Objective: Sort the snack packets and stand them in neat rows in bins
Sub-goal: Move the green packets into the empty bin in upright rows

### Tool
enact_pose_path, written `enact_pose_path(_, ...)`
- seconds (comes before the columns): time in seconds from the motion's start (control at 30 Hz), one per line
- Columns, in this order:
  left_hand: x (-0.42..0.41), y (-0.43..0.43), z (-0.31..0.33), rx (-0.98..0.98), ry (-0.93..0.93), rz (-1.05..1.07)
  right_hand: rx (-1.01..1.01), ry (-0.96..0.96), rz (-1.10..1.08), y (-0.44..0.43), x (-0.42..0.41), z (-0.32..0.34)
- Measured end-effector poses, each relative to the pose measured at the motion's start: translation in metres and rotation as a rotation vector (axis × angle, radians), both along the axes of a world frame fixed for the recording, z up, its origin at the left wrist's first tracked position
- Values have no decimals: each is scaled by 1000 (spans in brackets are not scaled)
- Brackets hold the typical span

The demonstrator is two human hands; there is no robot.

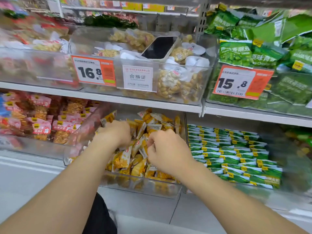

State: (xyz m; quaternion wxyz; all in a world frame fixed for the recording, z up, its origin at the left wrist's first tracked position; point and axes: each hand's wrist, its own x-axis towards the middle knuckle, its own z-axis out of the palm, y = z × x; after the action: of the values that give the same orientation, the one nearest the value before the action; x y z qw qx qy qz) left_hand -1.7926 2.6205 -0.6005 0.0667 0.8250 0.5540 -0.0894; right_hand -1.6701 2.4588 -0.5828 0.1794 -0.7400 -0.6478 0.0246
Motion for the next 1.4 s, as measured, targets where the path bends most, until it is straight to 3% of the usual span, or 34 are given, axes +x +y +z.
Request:
enact_pose_path(0.23, -25, 30, -19, -216, 191, 34, 2, -61, 7, 29, -14, -9)
enact_pose_path(0.5, -32, 35, -21, -2, -109, -35, -1, -47, -5, 30, -13, -7)
enact_pose_path(0.67, -38, 21, 3, -24, -386, -95, 45, 24, -40, 29, 3, -11)
enact_pose_path(0.73, -40, 9, 11, -97, -519, -127, 79, 135, 1, 29, 6, -16)
enact_pose_path(0.83, -39, -12, 23, -447, -804, -132, 97, 326, 45, 27, 4, -17)
enact_pose_path(0.93, -39, -18, 24, -664, -898, -173, 100, 403, 34, 26, 6, -15)
enact_pose_path(1.0, -42, -12, 16, -517, -829, -143, 95, 419, -10, 24, 8, -13)
enact_pose_path(1.07, -46, 3, 3, -199, -610, -149, 79, 386, -49, 22, 11, -14)
enact_pose_path(1.13, -50, 11, -6, -83, -399, -175, 68, 338, -54, 20, 12, -14)
enact_pose_path(1.4, -28, 3, -5, -393, 29, -262, 43, 253, -38, 21, 4, -16)
